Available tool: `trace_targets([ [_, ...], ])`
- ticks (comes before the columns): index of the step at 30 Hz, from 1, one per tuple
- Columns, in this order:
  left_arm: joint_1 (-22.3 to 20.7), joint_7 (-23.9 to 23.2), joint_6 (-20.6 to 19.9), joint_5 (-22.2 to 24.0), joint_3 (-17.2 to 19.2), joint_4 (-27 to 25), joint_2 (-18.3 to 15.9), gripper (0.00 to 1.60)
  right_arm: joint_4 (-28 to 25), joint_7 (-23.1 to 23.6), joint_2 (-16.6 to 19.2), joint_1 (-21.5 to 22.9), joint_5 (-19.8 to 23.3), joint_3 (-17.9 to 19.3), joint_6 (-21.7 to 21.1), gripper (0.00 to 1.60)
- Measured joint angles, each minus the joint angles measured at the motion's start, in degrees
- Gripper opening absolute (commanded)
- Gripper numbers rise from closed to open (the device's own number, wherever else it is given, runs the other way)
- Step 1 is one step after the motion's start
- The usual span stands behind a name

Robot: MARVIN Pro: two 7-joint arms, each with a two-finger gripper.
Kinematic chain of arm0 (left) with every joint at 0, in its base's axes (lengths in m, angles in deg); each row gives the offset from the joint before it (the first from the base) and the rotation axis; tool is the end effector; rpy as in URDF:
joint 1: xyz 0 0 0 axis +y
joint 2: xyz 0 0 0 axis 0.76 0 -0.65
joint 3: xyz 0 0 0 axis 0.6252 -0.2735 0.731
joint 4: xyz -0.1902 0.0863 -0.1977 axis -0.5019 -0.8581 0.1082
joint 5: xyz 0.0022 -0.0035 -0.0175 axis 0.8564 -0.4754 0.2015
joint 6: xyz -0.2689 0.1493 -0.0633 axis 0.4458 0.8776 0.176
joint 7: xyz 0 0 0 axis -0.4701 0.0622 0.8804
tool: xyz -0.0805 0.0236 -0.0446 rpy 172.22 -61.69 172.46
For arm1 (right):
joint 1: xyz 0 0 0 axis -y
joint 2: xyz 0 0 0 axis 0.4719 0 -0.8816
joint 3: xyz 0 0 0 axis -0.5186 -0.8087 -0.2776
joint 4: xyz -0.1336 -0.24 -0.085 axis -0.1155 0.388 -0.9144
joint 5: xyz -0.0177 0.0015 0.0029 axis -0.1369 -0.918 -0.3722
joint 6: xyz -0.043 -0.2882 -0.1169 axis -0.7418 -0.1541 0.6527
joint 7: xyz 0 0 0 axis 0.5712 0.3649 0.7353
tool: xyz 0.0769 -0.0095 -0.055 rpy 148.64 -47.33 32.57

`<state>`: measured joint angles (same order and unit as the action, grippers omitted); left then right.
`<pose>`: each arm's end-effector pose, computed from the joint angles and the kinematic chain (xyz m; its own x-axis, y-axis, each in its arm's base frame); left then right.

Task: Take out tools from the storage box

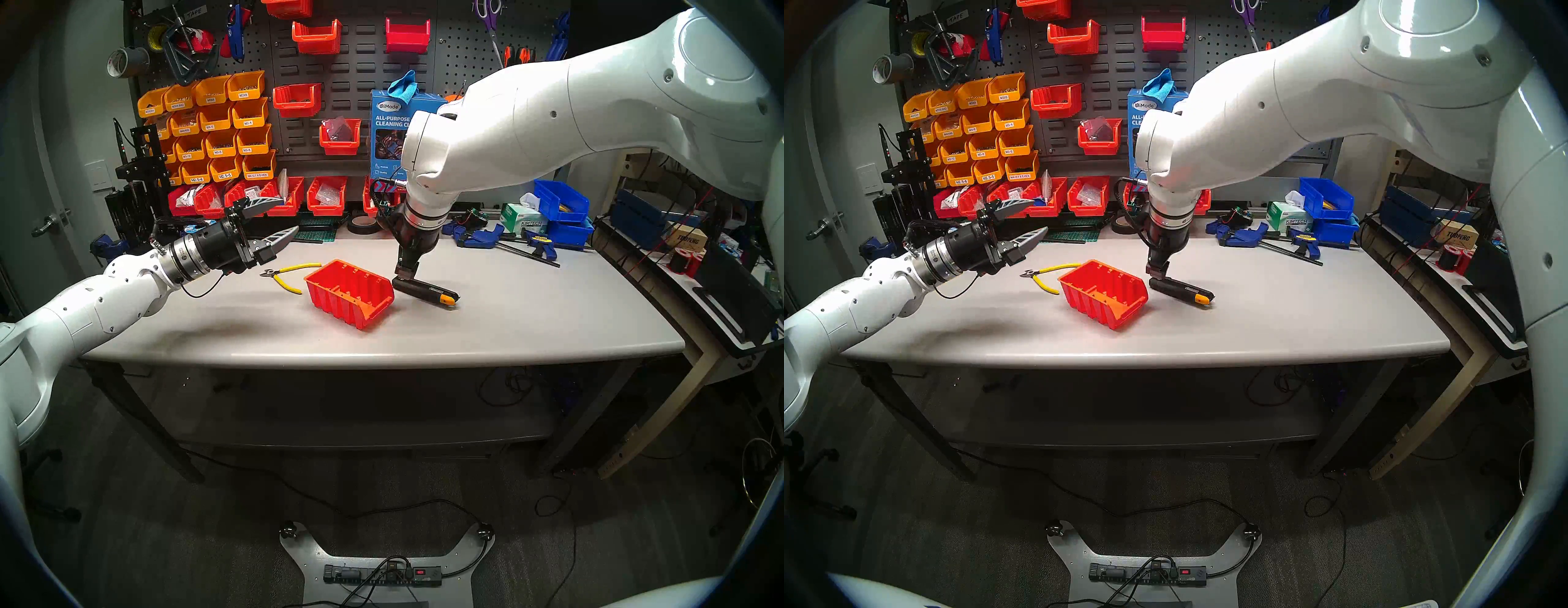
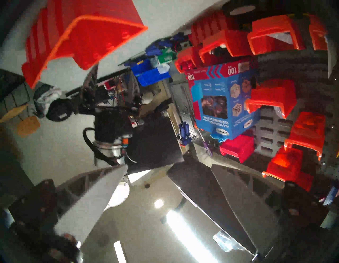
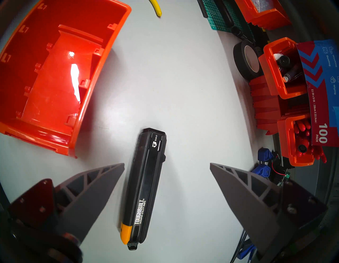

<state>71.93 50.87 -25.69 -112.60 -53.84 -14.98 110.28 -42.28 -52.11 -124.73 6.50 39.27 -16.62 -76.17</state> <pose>0.5131 0.1746 -0.1363 0.4239 0.0460 -0.9045 0.7936 0.4624 0.3954 0.5504 0.1547 -0.0404 0.2210 0.9517 0.2132 0.8262 -0.2988 0.4776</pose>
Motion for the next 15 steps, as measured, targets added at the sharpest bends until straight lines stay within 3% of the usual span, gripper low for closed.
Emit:
trace_targets([
  [15,-5.80,-2.14,-2.05,-16.04,-4.95,-3.26,0.92,1.60,0.05,-0.01,0.02,-0.02,-0.01,0.10,-0.20,1.60],
])
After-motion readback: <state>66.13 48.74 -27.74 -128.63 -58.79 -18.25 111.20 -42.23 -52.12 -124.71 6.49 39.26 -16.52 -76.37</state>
